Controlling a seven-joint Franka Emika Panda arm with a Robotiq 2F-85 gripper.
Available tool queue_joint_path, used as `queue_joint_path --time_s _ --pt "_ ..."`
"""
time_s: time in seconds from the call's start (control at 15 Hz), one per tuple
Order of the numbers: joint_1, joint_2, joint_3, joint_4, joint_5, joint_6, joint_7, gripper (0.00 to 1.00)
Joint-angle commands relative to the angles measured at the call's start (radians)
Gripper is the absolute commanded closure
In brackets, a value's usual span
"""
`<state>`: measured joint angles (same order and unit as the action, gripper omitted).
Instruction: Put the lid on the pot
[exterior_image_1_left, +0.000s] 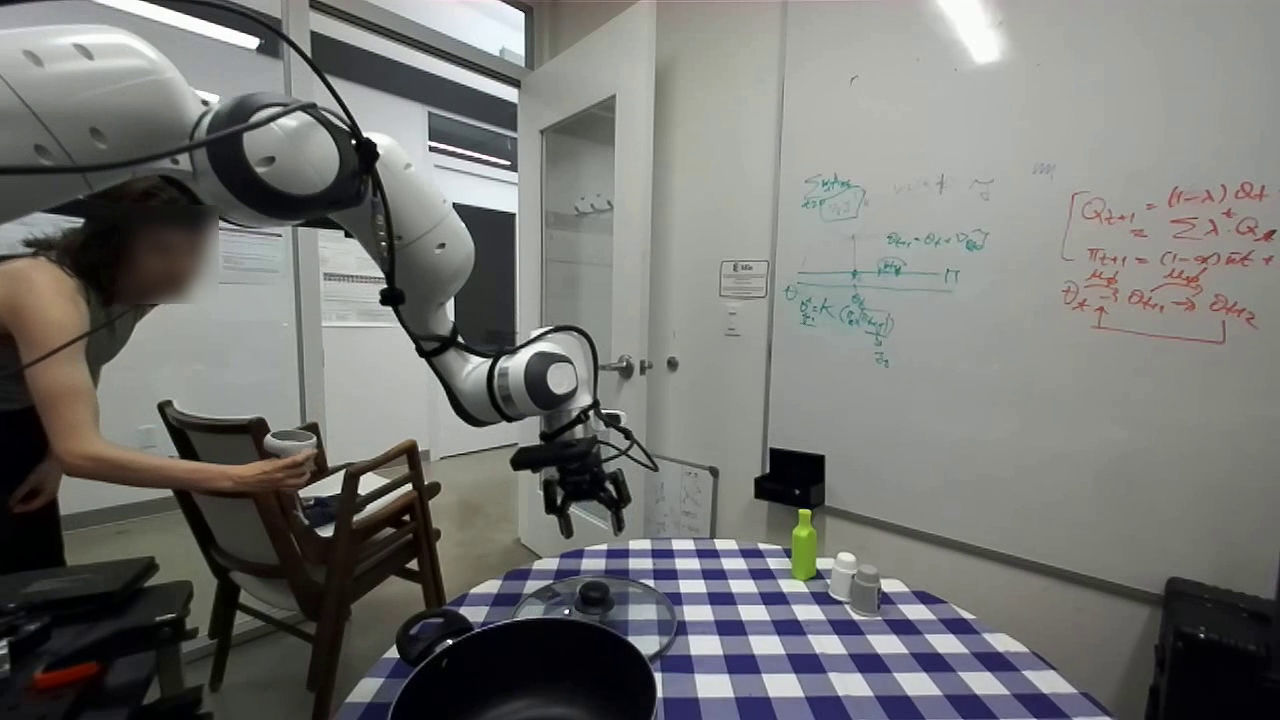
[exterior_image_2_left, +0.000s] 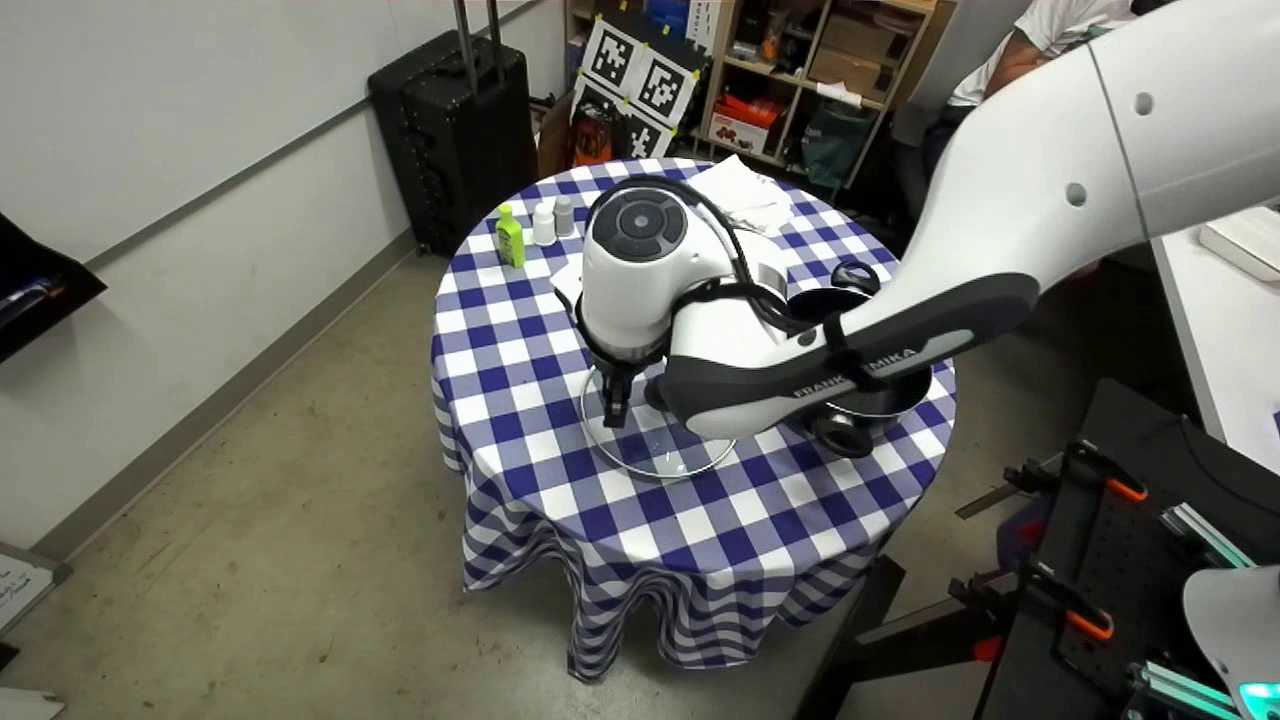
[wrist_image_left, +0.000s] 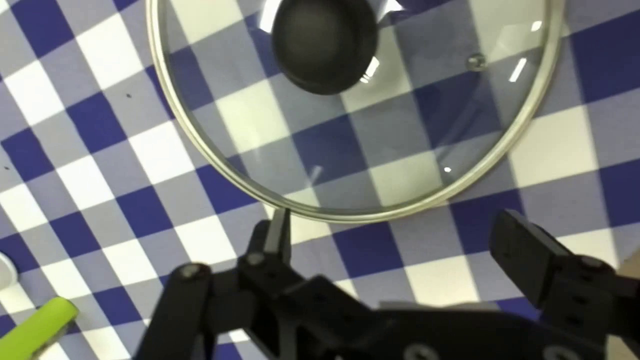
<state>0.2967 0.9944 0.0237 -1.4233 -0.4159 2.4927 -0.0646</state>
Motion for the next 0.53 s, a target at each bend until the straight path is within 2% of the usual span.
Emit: queue_joint_path --time_s 0.0,0.2,0.47 --pt "-0.037 0.132 -0.027 0.24 0.032 -0.1 -0.083 0.0" --pt "-0.069 0.142 -0.053 0.298 0.022 -0.215 -0.14 0.0" --pt "-0.124 0.113 -0.043 0.323 0.047 -0.386 -0.218 0.0"
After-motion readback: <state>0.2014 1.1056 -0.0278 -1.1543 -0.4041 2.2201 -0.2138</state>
